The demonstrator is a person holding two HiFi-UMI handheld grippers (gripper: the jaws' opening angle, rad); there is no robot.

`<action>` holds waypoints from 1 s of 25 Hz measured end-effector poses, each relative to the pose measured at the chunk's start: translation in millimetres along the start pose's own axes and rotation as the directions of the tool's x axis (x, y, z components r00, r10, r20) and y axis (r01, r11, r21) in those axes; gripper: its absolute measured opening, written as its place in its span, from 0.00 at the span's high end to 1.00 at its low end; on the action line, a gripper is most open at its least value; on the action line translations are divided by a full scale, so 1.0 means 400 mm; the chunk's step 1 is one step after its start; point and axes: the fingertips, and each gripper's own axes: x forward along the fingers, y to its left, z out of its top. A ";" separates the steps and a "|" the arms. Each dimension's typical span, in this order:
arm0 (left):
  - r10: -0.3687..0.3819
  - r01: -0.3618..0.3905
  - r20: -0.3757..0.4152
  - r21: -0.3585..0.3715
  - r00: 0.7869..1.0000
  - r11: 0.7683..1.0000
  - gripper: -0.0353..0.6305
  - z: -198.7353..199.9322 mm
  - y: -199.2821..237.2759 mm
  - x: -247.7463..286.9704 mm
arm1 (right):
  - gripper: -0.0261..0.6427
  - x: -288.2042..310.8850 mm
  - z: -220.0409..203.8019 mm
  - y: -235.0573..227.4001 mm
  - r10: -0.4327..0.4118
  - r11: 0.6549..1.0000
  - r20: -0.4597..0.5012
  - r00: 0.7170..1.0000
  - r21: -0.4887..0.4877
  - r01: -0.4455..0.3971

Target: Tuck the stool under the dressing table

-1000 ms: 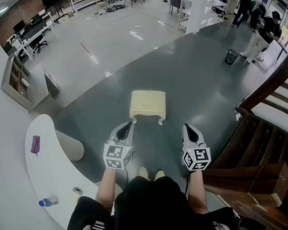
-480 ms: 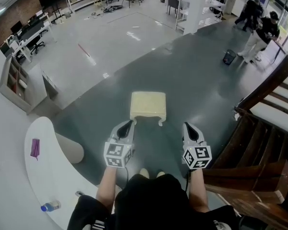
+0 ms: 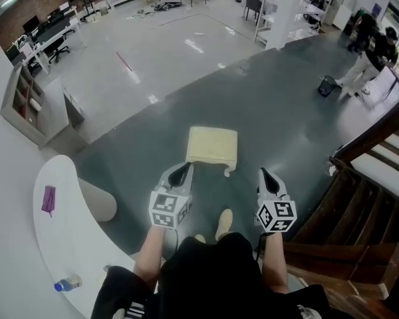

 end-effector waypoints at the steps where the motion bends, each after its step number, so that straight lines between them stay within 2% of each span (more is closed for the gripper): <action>1: 0.002 -0.002 -0.005 -0.005 1.000 1.000 0.94 -0.004 0.008 0.015 | 0.96 0.019 -0.004 -0.006 0.006 1.000 -0.007 1.000 0.002 -0.006; 7: 0.030 -0.030 -0.018 -0.007 0.999 1.000 0.94 0.002 0.057 0.157 | 0.96 0.161 -0.010 -0.090 0.024 1.000 -0.029 0.999 0.010 -0.024; 17: 0.062 -0.064 -0.043 -0.041 0.997 0.997 0.94 0.051 0.124 0.490 | 0.96 0.451 0.019 -0.271 0.063 0.998 -0.064 0.996 0.022 -0.062; 25: 0.091 -0.097 -0.099 -0.058 0.991 0.994 0.94 0.028 0.180 0.704 | 0.96 0.657 0.004 -0.384 0.119 0.992 -0.113 0.987 0.059 -0.112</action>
